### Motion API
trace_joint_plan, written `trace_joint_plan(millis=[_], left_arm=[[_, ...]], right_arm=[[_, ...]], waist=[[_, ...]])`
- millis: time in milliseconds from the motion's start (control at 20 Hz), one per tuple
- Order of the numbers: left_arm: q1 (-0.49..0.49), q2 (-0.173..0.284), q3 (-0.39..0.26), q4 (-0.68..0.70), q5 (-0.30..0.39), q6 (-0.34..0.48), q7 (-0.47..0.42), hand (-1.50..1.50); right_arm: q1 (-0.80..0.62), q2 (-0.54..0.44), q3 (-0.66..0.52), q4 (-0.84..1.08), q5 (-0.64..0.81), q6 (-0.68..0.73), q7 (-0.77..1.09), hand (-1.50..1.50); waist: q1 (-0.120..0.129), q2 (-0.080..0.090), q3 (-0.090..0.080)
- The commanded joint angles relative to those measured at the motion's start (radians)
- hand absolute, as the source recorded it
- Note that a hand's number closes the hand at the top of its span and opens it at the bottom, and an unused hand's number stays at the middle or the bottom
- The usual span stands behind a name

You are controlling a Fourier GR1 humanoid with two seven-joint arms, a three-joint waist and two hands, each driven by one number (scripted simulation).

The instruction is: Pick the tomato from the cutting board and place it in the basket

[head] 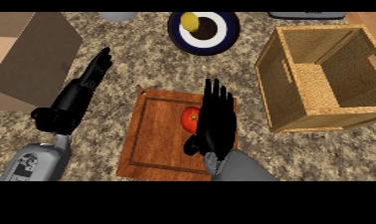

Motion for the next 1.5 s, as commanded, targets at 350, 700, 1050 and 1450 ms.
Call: trace_joint_plan(millis=[350, 700, 1050, 1450], left_arm=[[0.000, 0.017, 0.041, 0.002, 0.019, -0.055, 0.012, 0.00], [0.036, -0.013, 0.041, -0.045, -0.009, -0.037, 0.033, 0.00], [-0.040, 0.015, 0.091, 0.015, 0.019, -0.104, 0.035, 0.00], [0.022, -0.040, 0.053, -0.016, -0.040, -0.040, 0.030, 0.00]], right_arm=[[0.031, 0.017, -0.021, 0.123, -0.069, -0.088, 0.103, -1.50], [-0.038, 0.017, 0.014, 0.127, -0.183, -0.043, 0.100, 1.50], [-0.107, 0.016, 0.121, 0.283, -0.253, -0.139, 0.084, 1.50], [0.049, -0.130, 0.380, -0.004, -0.212, 0.063, -0.262, 1.50]], waist=[[-0.008, 0.000, 0.000], [-0.005, -0.003, 0.000], [0.003, 0.002, 0.000], [-0.038, -0.011, 0.000]])
